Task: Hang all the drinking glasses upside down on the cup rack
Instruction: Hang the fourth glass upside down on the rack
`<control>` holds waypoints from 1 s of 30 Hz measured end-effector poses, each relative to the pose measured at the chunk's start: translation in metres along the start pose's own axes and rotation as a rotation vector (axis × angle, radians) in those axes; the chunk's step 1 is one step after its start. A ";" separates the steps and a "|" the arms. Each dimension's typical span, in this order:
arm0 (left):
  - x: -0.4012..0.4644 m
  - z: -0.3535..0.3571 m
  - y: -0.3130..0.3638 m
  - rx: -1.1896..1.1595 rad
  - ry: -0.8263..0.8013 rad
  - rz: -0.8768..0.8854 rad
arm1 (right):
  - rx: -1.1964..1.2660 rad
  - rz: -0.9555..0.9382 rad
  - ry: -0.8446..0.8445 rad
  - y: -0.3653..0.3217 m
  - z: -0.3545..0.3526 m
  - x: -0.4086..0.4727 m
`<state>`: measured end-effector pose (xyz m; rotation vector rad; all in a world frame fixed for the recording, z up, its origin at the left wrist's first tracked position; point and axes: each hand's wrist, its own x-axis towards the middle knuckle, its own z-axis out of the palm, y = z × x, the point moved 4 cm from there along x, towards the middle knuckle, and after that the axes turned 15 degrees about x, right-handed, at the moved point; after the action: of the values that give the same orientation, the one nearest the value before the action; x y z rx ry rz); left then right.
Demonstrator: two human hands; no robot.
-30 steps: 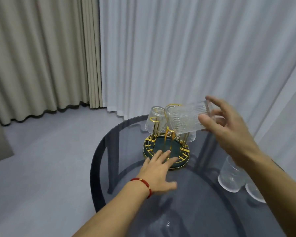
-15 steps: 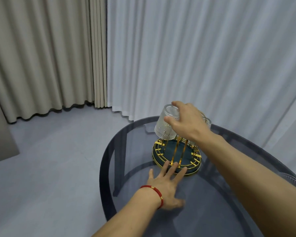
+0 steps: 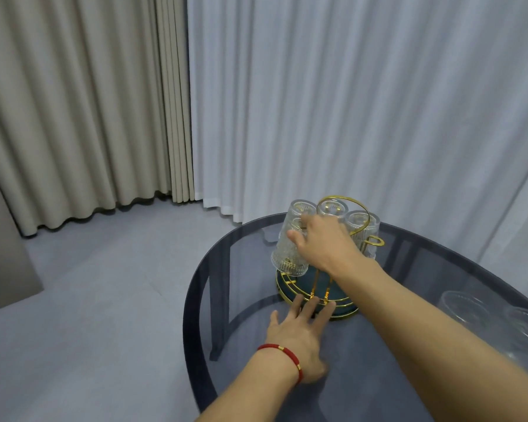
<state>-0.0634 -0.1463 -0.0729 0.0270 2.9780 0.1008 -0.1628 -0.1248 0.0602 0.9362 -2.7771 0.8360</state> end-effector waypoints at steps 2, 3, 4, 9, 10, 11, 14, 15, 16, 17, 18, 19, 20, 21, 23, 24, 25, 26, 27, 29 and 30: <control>-0.001 -0.002 -0.001 0.018 0.022 -0.039 | -0.040 0.018 0.009 -0.003 0.000 -0.002; -0.002 -0.004 0.000 0.024 0.039 -0.062 | -0.063 0.034 0.014 -0.002 0.001 -0.005; -0.002 -0.006 0.002 0.027 0.062 -0.085 | -0.084 0.051 0.017 -0.001 0.002 -0.006; -0.005 -0.017 0.010 0.032 0.137 -0.169 | -0.087 0.078 -0.043 0.005 0.008 -0.011; -0.006 -0.019 0.010 0.026 0.143 -0.183 | -0.073 0.077 -0.061 0.007 0.007 -0.011; -0.007 -0.021 0.012 0.018 0.143 -0.196 | -0.044 0.076 -0.063 0.010 0.005 -0.013; -0.009 -0.028 0.016 -0.004 0.192 -0.225 | 0.117 0.021 0.051 0.019 -0.010 -0.028; -0.009 -0.032 0.020 -0.022 0.227 -0.221 | 0.181 -0.009 0.115 0.024 -0.018 -0.037; -0.009 -0.036 0.026 -0.060 0.271 -0.209 | 0.229 -0.042 0.179 0.031 -0.026 -0.050; -0.009 -0.039 0.029 -0.111 0.318 -0.192 | 0.263 -0.079 0.237 0.036 -0.032 -0.060; -0.008 -0.042 0.039 -0.164 0.351 -0.155 | 0.281 -0.096 0.287 0.048 -0.041 -0.076; -0.008 -0.044 0.048 -0.225 0.375 -0.123 | 0.297 -0.110 0.321 0.058 -0.047 -0.091; -0.009 -0.044 0.055 -0.294 0.392 -0.094 | 0.311 -0.117 0.349 0.070 -0.052 -0.106; -0.009 -0.045 0.066 -0.371 0.412 -0.064 | 0.313 -0.112 0.380 0.086 -0.060 -0.123; -0.010 -0.044 0.084 -0.529 0.438 -0.022 | 0.304 -0.075 0.468 0.120 -0.074 -0.159; -0.010 -0.044 0.090 -0.590 0.438 -0.001 | 0.296 -0.042 0.530 0.139 -0.081 -0.177; -0.010 -0.043 0.099 -0.636 0.425 0.025 | 0.277 0.005 0.599 0.159 -0.088 -0.197; -0.008 -0.043 0.105 -0.673 0.406 0.049 | 0.244 0.067 0.661 0.179 -0.092 -0.213; -0.008 -0.043 0.109 -0.707 0.387 0.069 | 0.220 0.140 0.699 0.198 -0.093 -0.226; -0.007 -0.044 0.116 -0.771 0.363 0.096 | 0.273 0.334 0.693 0.232 -0.091 -0.240; -0.007 -0.044 0.120 -0.800 0.356 0.101 | 0.354 0.447 0.650 0.248 -0.089 -0.242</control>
<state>-0.0618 -0.0299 -0.0205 0.0657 3.0205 1.4138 -0.1197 0.2156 -0.0425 0.0090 -2.3018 1.4169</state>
